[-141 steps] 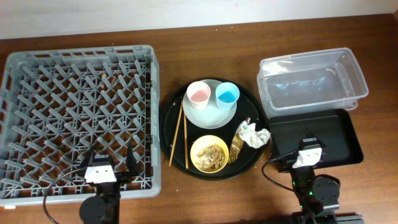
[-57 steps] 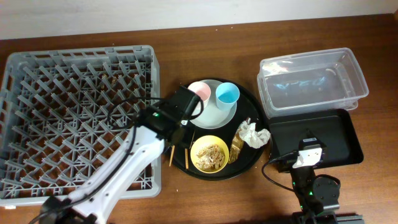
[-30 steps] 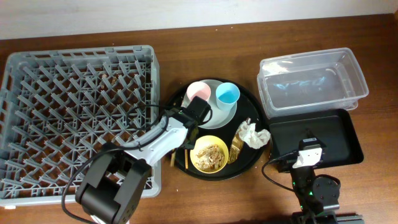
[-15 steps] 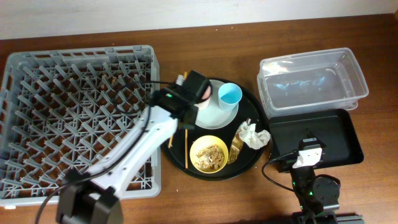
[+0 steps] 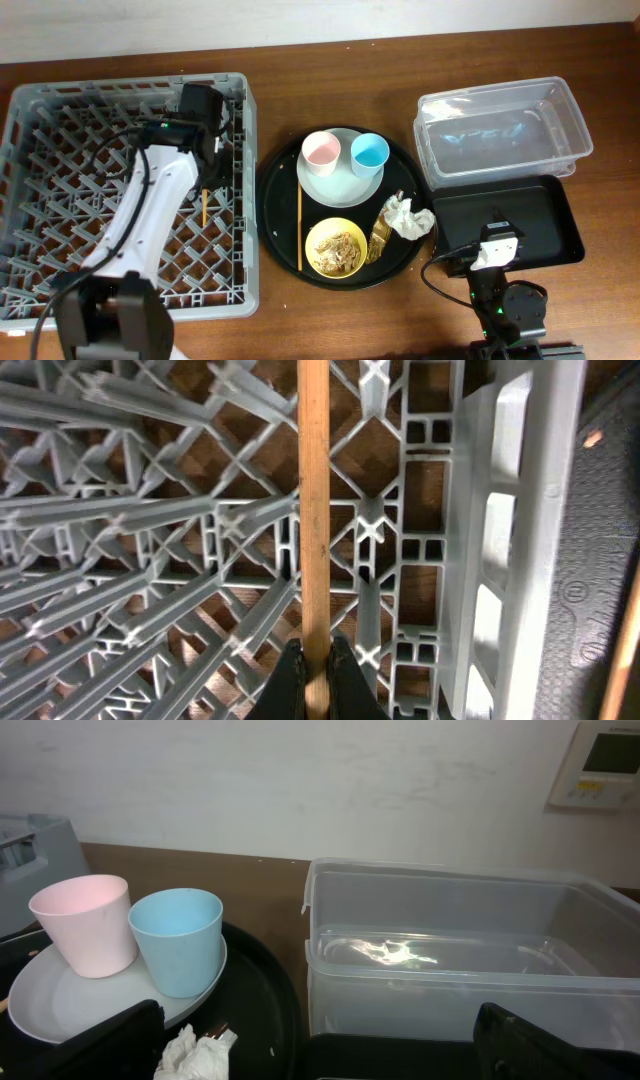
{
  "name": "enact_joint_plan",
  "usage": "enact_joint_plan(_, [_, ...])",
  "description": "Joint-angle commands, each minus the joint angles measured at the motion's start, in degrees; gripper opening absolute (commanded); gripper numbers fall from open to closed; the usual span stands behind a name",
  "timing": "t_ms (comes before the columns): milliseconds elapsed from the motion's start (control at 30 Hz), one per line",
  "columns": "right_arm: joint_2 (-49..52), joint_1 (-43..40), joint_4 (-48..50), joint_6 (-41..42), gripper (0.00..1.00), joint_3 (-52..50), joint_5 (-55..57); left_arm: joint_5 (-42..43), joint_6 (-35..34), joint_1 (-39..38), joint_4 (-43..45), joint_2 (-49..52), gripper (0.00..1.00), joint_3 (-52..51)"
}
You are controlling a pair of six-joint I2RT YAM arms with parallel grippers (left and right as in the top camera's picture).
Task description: Sort waste into correct bins and load items into the dishwasher rack
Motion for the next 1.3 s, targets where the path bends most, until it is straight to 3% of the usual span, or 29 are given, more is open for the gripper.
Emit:
enact_joint_plan(0, [-0.3,0.2,-0.2,0.0,0.99,-0.3,0.3,-0.7,1.3,0.1,1.0,4.8,0.00,-0.2])
enact_joint_plan(133, [-0.3,0.2,-0.2,0.0,0.99,-0.3,0.3,-2.0,1.3,0.2,2.0,7.8,0.02,-0.2])
enact_joint_plan(233, [-0.3,0.2,-0.2,0.0,0.99,-0.3,0.3,-2.2,1.3,0.9,2.0,7.8,0.26,-0.2])
enact_joint_plan(333, [-0.3,0.2,-0.2,0.0,0.99,-0.3,0.3,-1.9,1.3,1.5,1.1,7.8,0.29,-0.2])
enact_joint_plan(400, [-0.3,0.2,-0.2,0.0,0.99,-0.3,0.3,3.6,1.3,1.5,-1.0,7.0,0.23,2.6])
enact_joint_plan(500, [-0.3,0.2,-0.2,0.0,0.99,-0.3,0.3,14.4,1.3,1.3,-10.1,2.0,0.24,11.4])
enact_joint_plan(533, [-0.3,0.2,-0.2,0.0,0.99,-0.3,0.3,22.9,1.3,0.6,-11.8,-1.0,0.29,12.0])
enact_joint_plan(633, [-0.3,0.2,-0.2,0.0,0.99,-0.3,0.3,24.5,-0.6,-3.5,-13.5,-1.6,0.29,10.5])
enact_joint_plan(667, [-0.3,0.2,-0.2,0.0,0.99,-0.3,0.3,24.5,-2.4,-5.7,-12.2,-1.6,0.32,8.2])
enact_joint_plan(700, [-0.3,0.2,-0.2,0.0,0.99,-0.3,0.3,24.5,-2.4,-8.4,-9.8,-1.5,0.56,5.6])
enact_joint_plan(733, [-0.3,0.2,-0.2,0.0,0.99,-0.3,0.3,24.5,-2.4,-11.0,-7.5,-1.5,0.60,3.3])
enact_joint_plan(833, [-0.3,0.2,-0.2,0.0,0.99,-0.3,0.3,24.4,-2.9,-16.0,0.6,-1.3,0.40,-1.9])
enact_joint_plan(867, [-0.3,0.2,-0.2,0.0,0.99,-0.3,0.3,22.8,-7.0,-17.4,3.2,-1.0,0.36,-4.0])
enact_joint_plan(900, [-0.3,0.2,-0.2,0.0,0.99,-0.3,0.3,20.3,-11.1,-18.7,6.1,-1.0,0.34,-6.3])
enact_joint_plan(1033, [-0.3,0.2,-0.2,0.0,0.99,-0.3,0.3,11.3,-15.7,-21.7,13.8,-0.9,0.35,-13.0])
enact_joint_plan(1267, [-0.3,0.2,-0.2,0.0,0.99,-0.3,0.3,11.3,-16.4,-21.8,25.0,-0.9,0.34,-20.5])
